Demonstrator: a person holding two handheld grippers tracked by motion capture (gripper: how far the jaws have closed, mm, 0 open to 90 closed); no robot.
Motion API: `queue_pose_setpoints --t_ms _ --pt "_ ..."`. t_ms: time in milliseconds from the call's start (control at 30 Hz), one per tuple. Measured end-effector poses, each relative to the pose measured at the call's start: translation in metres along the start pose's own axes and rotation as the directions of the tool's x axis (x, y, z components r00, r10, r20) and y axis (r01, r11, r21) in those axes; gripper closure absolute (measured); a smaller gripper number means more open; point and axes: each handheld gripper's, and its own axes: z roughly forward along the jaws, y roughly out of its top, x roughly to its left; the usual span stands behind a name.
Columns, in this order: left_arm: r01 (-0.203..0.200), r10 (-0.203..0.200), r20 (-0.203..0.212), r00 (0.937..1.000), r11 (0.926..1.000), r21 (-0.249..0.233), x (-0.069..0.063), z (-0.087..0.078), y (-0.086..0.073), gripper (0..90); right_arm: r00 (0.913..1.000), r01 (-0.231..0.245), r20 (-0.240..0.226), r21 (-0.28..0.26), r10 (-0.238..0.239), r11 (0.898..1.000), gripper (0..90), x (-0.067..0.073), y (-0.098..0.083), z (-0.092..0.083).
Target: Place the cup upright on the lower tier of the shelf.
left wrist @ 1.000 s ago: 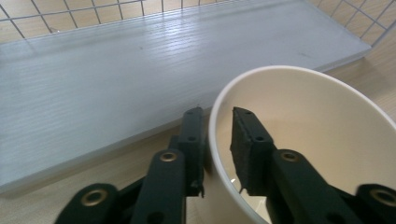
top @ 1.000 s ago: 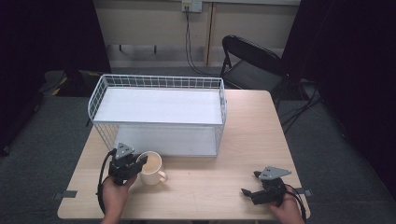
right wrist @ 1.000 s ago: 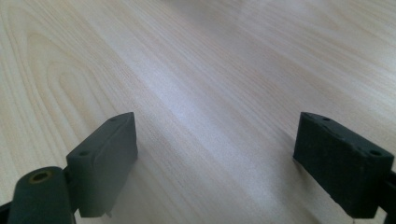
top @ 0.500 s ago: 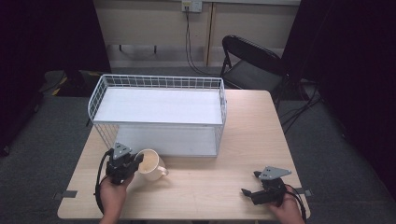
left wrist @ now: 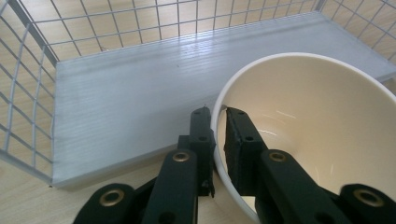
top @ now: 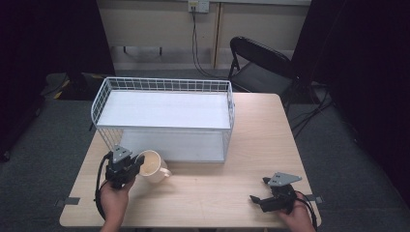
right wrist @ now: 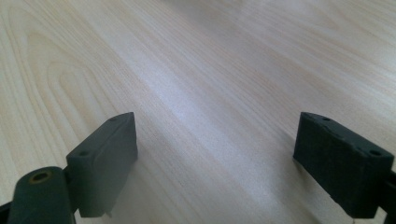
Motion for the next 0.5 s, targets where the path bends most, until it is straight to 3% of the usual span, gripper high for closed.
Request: queue_pose_setpoints --t_ms 500 --pt "0.010 -0.010 -0.027 0.9996 0.9999 -0.010 -0.003 0.008 0.011 82.1 1.0000 0.000 0.000 0.000 0.000 1.000 12.7 0.000 0.000 0.000"
